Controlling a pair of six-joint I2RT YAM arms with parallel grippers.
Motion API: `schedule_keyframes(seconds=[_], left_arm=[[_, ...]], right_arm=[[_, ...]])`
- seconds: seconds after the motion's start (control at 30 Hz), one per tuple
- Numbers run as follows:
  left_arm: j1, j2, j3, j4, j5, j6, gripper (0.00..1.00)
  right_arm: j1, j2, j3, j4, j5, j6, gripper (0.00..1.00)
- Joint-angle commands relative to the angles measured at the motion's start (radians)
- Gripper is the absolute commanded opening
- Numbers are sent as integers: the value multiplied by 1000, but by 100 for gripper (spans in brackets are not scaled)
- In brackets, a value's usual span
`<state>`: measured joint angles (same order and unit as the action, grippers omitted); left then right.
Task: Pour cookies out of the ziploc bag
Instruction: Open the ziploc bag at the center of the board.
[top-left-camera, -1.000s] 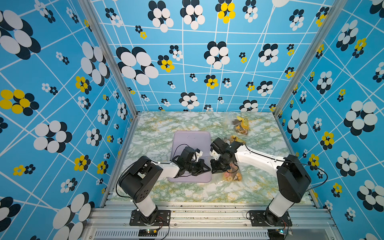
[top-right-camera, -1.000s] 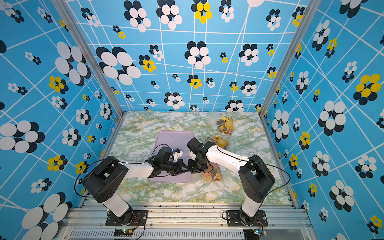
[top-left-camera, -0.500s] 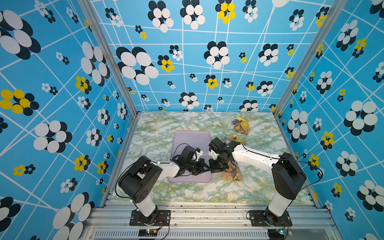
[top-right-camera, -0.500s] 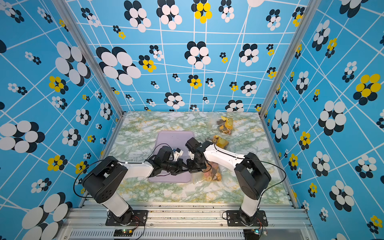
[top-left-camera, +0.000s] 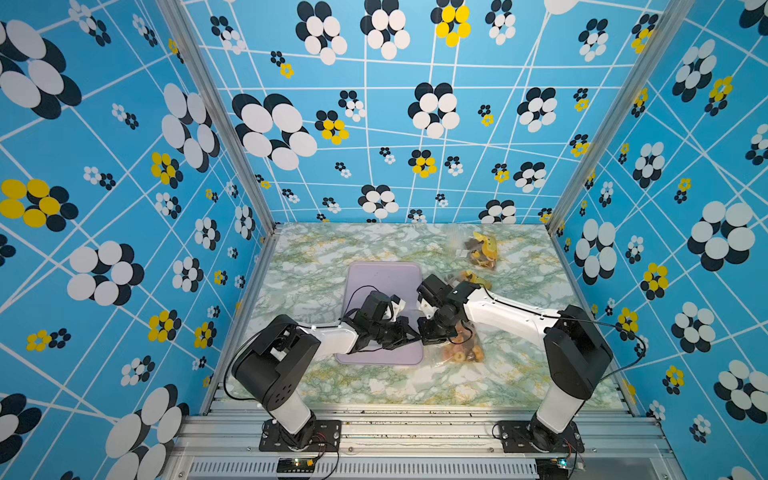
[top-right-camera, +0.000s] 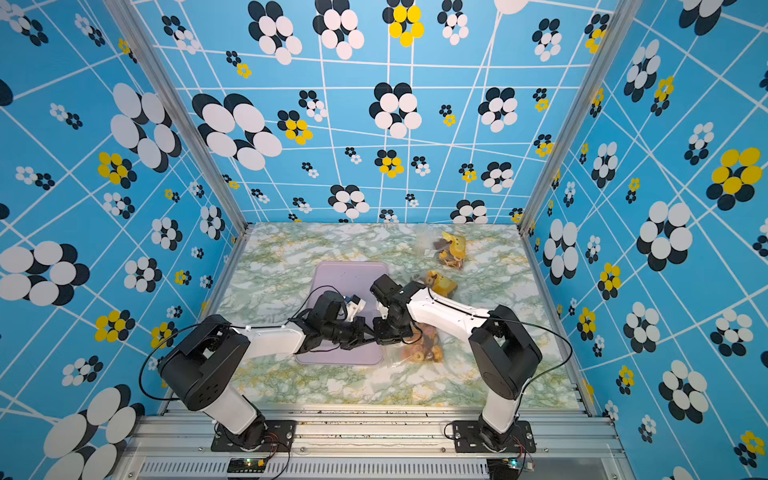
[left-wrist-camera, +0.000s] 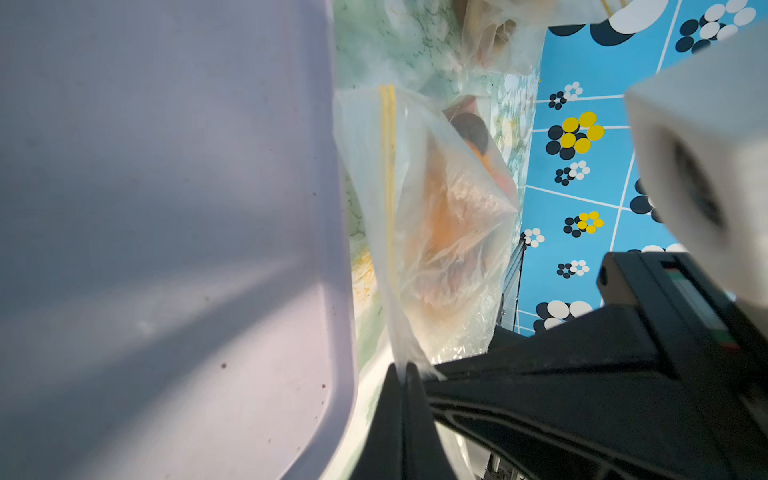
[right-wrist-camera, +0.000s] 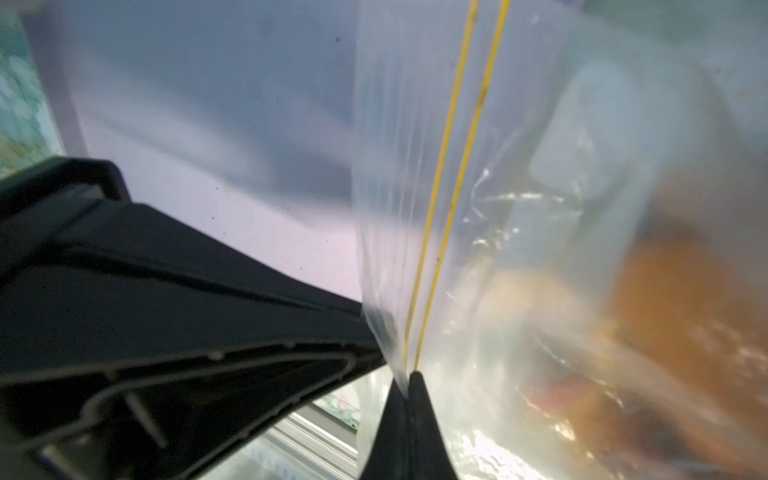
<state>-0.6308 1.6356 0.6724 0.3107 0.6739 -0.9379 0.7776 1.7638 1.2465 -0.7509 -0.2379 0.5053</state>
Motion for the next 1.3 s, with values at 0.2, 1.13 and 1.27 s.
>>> schedule_keyframes(seconds=[0.2, 1.13, 1.27], left_arm=[[-3, -34, 35, -112, -22, 56, 0], [1, -83, 120, -389, -121, 171, 0], [-10, -119, 117, -402, -139, 168, 0]], right_arm=[[2, -31, 23, -12, 145, 1, 0], [2, -203, 105, -209, 440, -60, 0], [2, -250, 89, -206, 466, -38, 0]])
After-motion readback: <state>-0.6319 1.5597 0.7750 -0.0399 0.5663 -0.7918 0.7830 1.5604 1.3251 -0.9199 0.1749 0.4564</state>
